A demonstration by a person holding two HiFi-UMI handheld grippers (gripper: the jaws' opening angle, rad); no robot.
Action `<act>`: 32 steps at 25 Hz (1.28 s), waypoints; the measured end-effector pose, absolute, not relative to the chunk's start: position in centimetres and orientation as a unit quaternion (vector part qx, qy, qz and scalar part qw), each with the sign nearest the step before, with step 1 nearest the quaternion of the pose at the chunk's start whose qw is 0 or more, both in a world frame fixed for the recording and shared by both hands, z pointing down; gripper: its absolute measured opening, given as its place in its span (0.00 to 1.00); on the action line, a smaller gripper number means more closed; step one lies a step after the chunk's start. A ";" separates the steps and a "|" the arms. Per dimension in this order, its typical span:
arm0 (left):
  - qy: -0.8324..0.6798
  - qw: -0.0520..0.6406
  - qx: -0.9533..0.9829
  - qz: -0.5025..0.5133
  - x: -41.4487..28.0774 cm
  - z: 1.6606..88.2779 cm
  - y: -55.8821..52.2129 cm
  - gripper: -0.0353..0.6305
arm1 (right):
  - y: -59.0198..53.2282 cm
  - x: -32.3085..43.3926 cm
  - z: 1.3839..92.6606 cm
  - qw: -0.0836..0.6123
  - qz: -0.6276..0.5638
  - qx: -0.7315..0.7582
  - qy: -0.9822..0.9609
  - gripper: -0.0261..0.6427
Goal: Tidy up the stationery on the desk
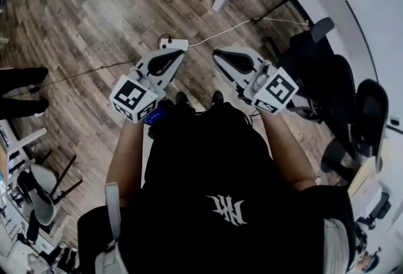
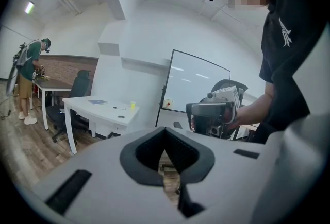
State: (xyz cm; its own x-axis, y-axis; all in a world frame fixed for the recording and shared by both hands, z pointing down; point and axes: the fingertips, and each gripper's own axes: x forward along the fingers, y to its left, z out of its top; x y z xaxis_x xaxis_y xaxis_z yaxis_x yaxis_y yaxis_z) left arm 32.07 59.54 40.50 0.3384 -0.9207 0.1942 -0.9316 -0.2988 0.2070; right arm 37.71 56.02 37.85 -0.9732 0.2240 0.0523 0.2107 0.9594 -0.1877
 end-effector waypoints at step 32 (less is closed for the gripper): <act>-0.585 0.163 0.795 -0.001 21.6 43.2 56.3 0.04 | 49.1 32.6 40.3 0.046 0.114 -0.027 -0.992 0.10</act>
State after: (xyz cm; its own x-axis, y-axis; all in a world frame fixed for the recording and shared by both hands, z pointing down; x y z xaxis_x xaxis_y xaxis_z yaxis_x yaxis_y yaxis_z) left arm 21.63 56.33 43.23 0.3165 -0.9297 0.1885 -0.9288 -0.2633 0.2607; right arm 32.63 49.07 40.26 -0.9944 0.0642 0.0845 0.0434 0.9725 -0.2290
